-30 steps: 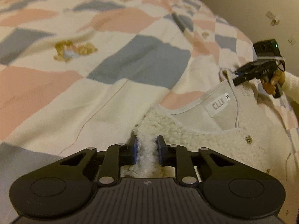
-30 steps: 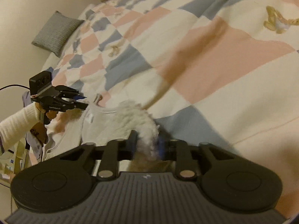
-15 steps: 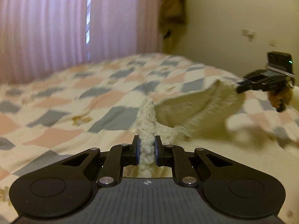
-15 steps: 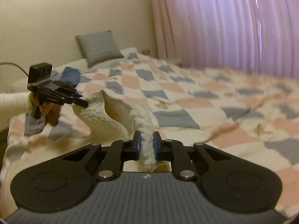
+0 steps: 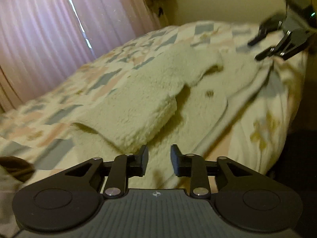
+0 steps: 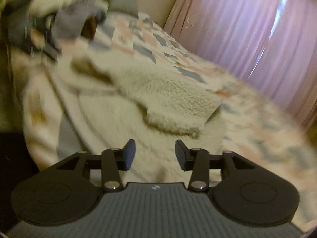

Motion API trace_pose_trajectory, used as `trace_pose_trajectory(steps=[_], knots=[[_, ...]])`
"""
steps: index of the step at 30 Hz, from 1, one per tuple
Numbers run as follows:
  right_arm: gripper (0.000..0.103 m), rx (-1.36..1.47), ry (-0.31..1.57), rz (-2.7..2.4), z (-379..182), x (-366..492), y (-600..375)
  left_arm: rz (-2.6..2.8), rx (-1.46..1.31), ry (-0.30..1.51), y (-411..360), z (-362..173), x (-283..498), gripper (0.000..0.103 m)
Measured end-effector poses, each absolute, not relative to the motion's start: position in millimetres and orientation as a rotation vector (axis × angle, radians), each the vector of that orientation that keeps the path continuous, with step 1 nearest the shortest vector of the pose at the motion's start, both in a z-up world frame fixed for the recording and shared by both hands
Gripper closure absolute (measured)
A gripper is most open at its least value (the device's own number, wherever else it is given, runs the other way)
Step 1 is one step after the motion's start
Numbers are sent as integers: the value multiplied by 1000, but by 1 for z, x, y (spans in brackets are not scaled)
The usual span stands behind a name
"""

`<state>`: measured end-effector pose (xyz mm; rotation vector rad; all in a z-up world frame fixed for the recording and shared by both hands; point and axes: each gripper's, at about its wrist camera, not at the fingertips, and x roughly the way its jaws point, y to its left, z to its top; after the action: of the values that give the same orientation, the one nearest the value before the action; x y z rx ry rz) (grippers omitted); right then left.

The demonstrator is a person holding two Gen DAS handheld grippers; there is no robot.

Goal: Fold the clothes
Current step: 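Lift the vest by its shoulders and fold it over toward the hem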

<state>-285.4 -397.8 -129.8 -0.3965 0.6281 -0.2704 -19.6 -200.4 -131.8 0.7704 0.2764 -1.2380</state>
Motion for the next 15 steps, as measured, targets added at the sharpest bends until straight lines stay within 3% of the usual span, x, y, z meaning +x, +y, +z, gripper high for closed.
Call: trace_pose_trajectory(steps=[7,11,15], knots=[[58,-835,702,-349,-149,-244,-382,-1132,1075,61,-227,-148,-57,54],[53,-962,761,-276,-166,-225,-397,-1141,1244,-62,-246,-170,-58,53],[43,-1044,790,-178,-173,-210,-413,-1195,1253,-75,-259,-179,-43,54]])
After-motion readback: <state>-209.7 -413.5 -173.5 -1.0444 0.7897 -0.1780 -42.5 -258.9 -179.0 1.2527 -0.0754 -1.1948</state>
